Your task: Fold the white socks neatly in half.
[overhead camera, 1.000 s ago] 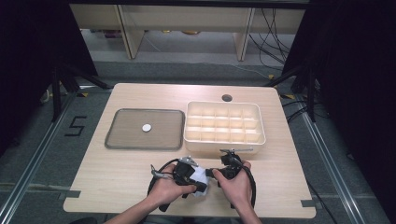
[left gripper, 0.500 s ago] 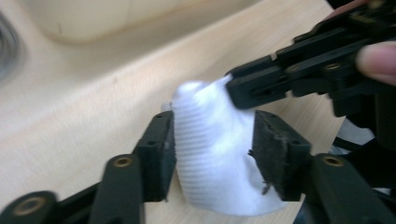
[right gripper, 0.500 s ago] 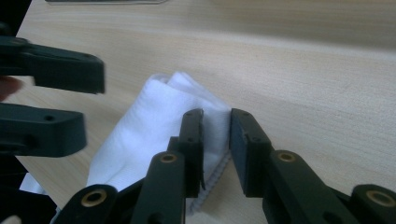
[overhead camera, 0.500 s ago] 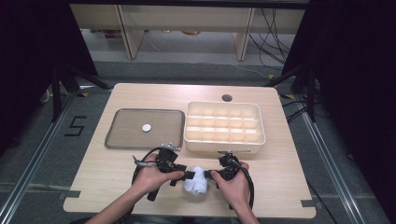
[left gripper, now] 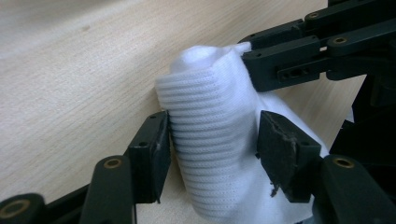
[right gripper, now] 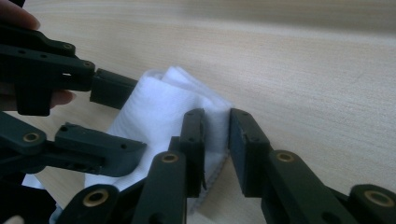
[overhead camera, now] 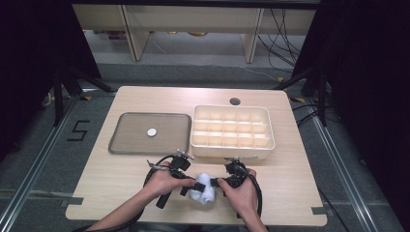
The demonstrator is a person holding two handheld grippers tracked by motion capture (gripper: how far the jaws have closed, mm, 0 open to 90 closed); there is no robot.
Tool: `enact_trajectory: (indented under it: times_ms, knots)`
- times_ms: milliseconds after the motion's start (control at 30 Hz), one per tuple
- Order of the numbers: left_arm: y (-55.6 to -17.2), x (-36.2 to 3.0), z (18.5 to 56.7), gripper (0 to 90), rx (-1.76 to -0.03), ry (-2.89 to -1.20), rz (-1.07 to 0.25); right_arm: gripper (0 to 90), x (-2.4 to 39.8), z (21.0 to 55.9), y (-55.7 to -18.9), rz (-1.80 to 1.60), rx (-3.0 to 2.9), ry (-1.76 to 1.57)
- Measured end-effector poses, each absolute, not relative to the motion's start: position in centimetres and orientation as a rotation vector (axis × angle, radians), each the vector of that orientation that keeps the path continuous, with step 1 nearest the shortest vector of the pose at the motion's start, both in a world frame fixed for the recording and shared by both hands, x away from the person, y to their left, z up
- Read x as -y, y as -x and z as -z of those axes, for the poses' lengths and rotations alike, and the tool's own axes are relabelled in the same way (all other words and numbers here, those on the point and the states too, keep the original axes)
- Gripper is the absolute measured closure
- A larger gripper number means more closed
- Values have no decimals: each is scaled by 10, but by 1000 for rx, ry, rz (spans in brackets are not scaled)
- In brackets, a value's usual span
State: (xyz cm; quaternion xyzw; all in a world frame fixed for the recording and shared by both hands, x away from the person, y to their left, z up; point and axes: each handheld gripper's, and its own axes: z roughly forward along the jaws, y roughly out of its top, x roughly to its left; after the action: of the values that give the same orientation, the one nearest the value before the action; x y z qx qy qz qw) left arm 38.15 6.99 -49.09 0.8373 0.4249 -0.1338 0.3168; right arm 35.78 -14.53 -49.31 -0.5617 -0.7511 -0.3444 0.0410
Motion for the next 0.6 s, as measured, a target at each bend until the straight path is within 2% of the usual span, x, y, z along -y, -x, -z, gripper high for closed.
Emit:
enact_trajectory:
  times_ms: [267, 600]
  knots:
    - [-386, -68, 493, 515, -1118, -2214, 390, 768, 144, 493, -357, 1031, 2298, 1748]
    - [-385, -68, 496, 665, -1068, -2191, 394, 766, 146, 494, -358, 1057, 2301, 1705]
